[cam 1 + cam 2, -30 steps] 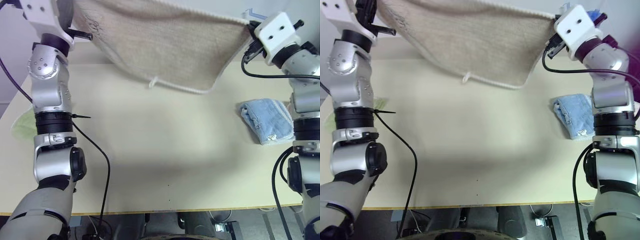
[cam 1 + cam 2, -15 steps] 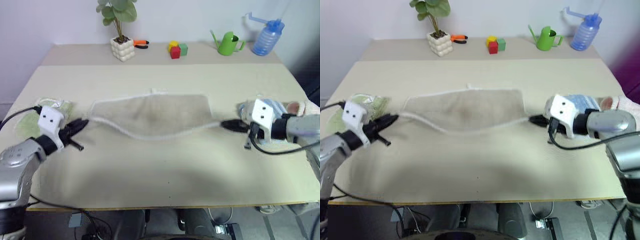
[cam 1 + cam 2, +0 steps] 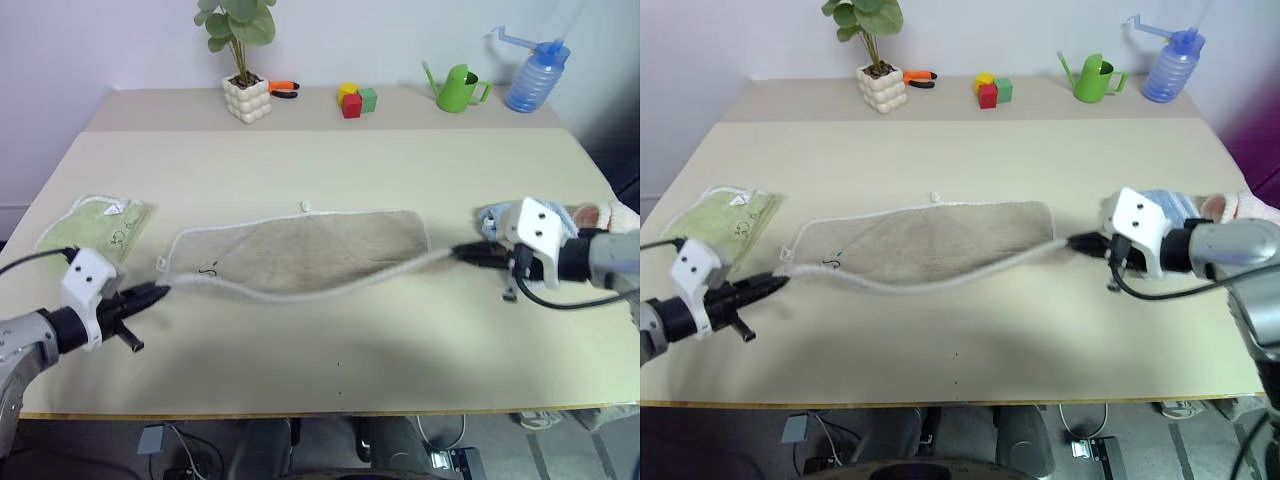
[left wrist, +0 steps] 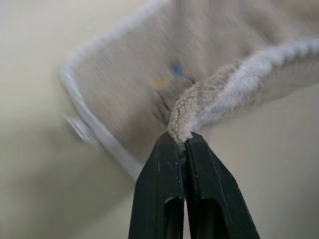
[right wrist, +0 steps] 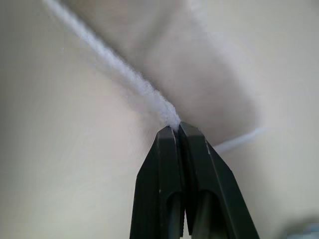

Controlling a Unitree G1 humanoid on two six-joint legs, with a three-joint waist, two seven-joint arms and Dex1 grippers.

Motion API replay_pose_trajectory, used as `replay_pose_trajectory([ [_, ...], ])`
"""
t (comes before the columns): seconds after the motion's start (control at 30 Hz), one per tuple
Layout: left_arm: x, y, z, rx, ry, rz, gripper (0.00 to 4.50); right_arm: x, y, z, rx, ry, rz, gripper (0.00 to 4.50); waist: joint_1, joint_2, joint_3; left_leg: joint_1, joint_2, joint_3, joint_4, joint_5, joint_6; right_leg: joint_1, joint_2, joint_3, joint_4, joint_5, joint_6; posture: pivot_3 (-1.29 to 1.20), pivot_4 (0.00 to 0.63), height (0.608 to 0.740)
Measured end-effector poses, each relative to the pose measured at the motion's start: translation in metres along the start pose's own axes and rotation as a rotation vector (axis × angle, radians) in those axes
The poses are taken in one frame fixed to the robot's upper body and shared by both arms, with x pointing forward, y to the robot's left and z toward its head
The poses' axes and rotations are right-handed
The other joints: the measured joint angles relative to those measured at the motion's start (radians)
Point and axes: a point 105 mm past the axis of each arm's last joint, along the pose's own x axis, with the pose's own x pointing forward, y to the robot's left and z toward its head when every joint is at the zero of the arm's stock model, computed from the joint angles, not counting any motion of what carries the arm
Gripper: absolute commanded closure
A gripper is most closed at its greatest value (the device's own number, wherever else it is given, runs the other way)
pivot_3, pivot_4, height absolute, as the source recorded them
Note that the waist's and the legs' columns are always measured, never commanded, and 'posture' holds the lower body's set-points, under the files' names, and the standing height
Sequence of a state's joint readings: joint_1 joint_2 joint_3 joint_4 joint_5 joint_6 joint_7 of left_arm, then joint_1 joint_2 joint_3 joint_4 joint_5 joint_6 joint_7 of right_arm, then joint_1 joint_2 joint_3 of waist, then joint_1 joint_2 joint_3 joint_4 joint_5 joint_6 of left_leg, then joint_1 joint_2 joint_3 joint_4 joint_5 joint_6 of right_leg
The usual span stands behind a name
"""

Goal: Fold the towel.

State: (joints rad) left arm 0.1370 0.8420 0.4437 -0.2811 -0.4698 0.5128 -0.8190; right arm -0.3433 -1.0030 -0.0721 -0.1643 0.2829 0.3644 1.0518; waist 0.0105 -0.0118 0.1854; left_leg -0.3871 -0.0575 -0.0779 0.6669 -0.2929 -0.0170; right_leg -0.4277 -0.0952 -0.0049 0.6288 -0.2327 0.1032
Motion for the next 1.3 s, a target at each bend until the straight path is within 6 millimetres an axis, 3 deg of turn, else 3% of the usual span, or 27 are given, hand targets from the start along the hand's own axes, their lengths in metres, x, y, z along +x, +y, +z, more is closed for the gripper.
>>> replay_pose_trajectory([
  [0.23,0.025,0.023,0.001,-0.045,-0.063,0.102,4.50,0.030,-0.036,-0.014,-0.053,0.001,-0.098,4.48,-0.002,0.000,0.000,0.000,0.000,0.000,-0.001,0.000,0.000,-0.001,0.001,0.000,0.000,0.000,0.000,0.00,0.150,0.731],
  [0.5,0.049,0.031,-0.006,-0.068,-0.069,0.131,4.50,0.062,-0.043,-0.033,-0.041,0.002,-0.117,4.48,-0.007,0.000,0.000,-0.001,-0.001,0.000,-0.001,0.003,-0.005,-0.002,0.002,0.000,0.001,0.001,0.000,0.00,0.150,0.731],
  [0.87,0.066,0.040,-0.008,-0.082,-0.067,0.164,4.50,0.075,-0.056,-0.041,-0.055,0.000,-0.181,4.48,-0.025,0.000,0.000,-0.001,-0.001,0.000,-0.001,0.003,-0.005,-0.002,0.002,0.000,0.002,0.001,0.000,0.00,0.150,0.731],
  [0.93,0.066,0.039,-0.009,-0.089,-0.065,0.157,3.88,0.076,-0.057,-0.042,-0.052,-0.001,-0.187,4.50,-0.029,0.000,0.000,-0.001,0.000,0.000,-0.001,0.003,-0.005,-0.003,0.002,0.000,0.002,0.001,0.000,0.00,0.150,0.731],
  [1.0,0.066,0.038,-0.012,-0.110,-0.057,0.149,3.08,0.079,-0.056,-0.045,-0.038,-0.002,-0.186,3.93,-0.030,0.000,0.000,-0.001,0.000,0.000,-0.001,0.003,-0.006,-0.003,0.002,0.001,0.003,0.001,0.000,0.00,0.150,0.731],
  [1.2,0.057,0.036,-0.024,-0.161,-0.030,0.169,0.02,0.081,-0.063,-0.045,-0.037,-0.006,-0.249,1.14,-0.028,0.000,0.000,-0.001,0.000,0.000,-0.001,0.003,-0.006,-0.003,0.002,0.001,0.003,0.001,0.000,0.00,0.150,0.731],
  [1.23,0.056,0.038,-0.025,-0.159,-0.027,0.187,0.00,0.081,-0.065,-0.044,-0.045,-0.008,-0.264,0.71,-0.028,0.000,0.000,-0.001,0.000,0.000,-0.001,0.003,-0.006,-0.003,0.002,0.001,0.003,0.001,0.000,0.00,0.150,0.731],
  [1.3,0.052,0.045,-0.026,-0.152,-0.027,0.245,0.00,0.080,-0.070,-0.040,-0.065,-0.017,-0.301,0.71,-0.028,0.000,0.000,-0.001,0.000,0.000,-0.001,0.003,-0.006,-0.003,0.002,0.001,0.003,0.001,0.000,0.00,0.150,0.731],
])
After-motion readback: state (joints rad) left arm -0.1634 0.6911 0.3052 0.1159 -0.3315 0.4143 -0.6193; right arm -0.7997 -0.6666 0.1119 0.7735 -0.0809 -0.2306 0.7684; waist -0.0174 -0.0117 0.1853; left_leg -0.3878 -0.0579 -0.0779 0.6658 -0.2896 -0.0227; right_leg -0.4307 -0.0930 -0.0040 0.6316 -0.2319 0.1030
